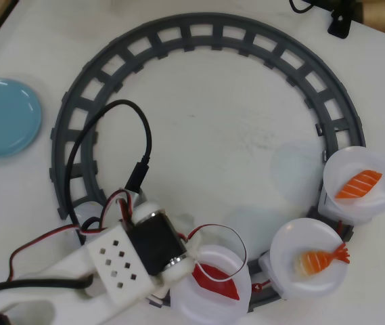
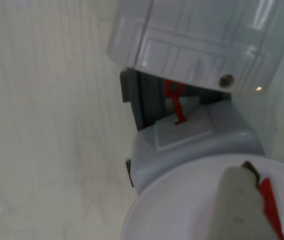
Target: Pick up the sushi from the Shinkansen and put it on the blue dish
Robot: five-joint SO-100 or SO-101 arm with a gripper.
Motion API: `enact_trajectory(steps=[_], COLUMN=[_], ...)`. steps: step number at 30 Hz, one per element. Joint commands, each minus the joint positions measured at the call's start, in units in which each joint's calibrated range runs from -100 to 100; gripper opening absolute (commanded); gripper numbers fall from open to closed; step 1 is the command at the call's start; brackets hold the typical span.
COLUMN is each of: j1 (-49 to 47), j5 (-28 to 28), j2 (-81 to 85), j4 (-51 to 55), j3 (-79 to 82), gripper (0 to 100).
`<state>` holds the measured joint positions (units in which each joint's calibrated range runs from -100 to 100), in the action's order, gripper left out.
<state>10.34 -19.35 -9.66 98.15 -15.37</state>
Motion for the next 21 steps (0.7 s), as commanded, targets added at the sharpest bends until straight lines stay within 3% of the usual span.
enact_trajectory(steps=[1,12,21], j1=[1.63,6.56,6.12], j5=[2.09,3.24,3.29], j2=[-1.17,-2.41,-5.31], j4=[1.0,0.91,-1.04], j3=[-3.2,-3.66,-0.59], gripper=[29,29,19])
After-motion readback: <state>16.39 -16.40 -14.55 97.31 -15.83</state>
